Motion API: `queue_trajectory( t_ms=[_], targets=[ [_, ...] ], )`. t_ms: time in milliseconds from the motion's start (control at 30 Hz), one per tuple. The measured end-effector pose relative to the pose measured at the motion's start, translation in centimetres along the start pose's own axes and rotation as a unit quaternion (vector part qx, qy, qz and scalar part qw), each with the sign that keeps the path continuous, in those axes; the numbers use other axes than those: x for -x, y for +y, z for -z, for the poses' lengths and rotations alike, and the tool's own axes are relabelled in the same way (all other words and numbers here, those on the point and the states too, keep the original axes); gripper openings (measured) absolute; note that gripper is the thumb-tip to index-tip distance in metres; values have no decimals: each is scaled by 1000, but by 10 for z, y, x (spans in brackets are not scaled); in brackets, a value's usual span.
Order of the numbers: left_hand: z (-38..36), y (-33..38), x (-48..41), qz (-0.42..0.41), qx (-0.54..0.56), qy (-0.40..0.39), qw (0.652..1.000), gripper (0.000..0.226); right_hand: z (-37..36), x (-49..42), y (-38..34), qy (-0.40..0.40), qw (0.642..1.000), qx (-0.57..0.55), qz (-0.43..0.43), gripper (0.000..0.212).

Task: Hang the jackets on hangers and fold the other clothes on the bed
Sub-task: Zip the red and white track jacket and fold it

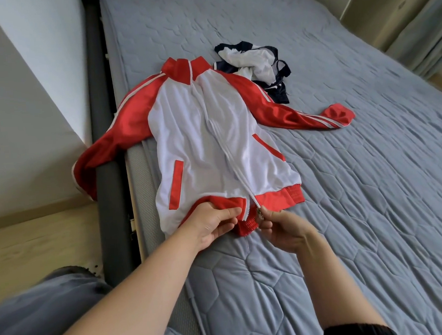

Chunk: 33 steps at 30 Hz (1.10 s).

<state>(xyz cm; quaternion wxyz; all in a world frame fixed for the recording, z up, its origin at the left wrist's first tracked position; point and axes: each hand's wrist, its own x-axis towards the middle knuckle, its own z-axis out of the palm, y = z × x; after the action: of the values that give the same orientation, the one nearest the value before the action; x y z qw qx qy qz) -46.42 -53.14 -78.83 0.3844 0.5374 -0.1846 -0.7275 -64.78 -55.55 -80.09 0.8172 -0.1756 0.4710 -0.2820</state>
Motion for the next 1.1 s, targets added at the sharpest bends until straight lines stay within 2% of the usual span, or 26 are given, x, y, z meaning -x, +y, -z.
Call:
queue_trajectory(
  t_ms=[233,467,733,1100],
  targets=[
    [-1,0,1,-28,55,5,998,5,0,4,6,27,1000,-10,-11,11],
    [-4,1,0,-73,113,11,991,10,-8,7,7,22,999,29,33,7],
    [-11,-1,-1,-120,83,82,986,5,-23,1,19,36,996,16,79,9],
    [-11,-6,-2,-134,31,100,985,7,-31,-5,22,35,995,-54,79,16]
  ],
)
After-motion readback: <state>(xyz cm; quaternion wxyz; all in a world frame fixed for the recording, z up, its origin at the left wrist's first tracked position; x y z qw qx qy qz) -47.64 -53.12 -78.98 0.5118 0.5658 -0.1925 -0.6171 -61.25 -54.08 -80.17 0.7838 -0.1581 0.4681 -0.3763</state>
